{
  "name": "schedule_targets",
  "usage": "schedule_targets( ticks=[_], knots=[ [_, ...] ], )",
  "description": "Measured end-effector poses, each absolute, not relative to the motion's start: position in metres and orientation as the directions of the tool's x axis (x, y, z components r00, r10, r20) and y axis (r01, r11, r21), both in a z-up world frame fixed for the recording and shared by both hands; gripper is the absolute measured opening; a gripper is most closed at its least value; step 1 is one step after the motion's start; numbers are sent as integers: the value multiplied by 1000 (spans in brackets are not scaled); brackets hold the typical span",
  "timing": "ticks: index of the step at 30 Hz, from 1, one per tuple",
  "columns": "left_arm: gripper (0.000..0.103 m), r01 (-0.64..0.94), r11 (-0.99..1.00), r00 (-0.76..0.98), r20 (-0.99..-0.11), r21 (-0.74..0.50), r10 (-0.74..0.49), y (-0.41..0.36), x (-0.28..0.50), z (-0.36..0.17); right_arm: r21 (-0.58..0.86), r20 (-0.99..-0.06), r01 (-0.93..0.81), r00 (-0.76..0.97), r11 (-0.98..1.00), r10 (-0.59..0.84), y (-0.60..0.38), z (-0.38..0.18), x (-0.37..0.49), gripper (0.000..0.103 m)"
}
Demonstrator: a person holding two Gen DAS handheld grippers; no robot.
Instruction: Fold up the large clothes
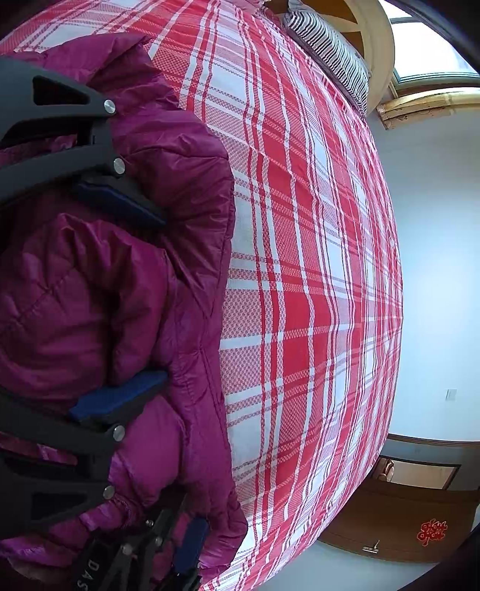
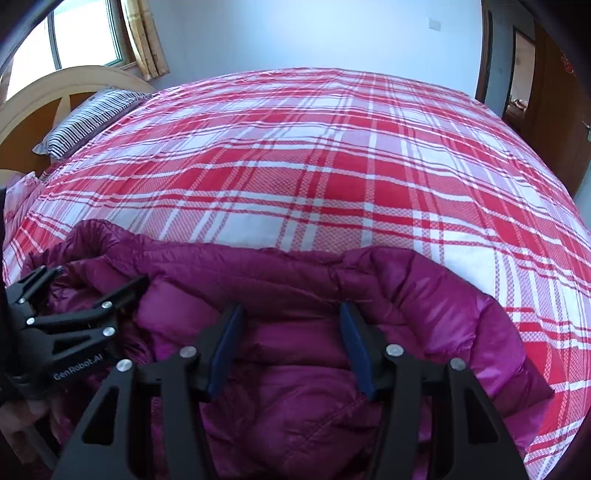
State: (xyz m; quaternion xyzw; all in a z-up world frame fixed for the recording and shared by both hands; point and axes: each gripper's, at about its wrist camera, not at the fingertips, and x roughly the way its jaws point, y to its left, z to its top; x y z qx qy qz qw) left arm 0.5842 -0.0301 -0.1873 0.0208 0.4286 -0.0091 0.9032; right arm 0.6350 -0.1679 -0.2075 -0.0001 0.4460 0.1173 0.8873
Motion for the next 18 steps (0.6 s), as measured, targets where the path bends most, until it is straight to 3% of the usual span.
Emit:
schedule_targets(
  ticks=[18],
  knots=[
    [80, 32, 999, 633, -774, 38, 9, -31, 584, -187, 38, -790, -204, 593, 978, 154, -158, -211, 632, 58]
  ],
)
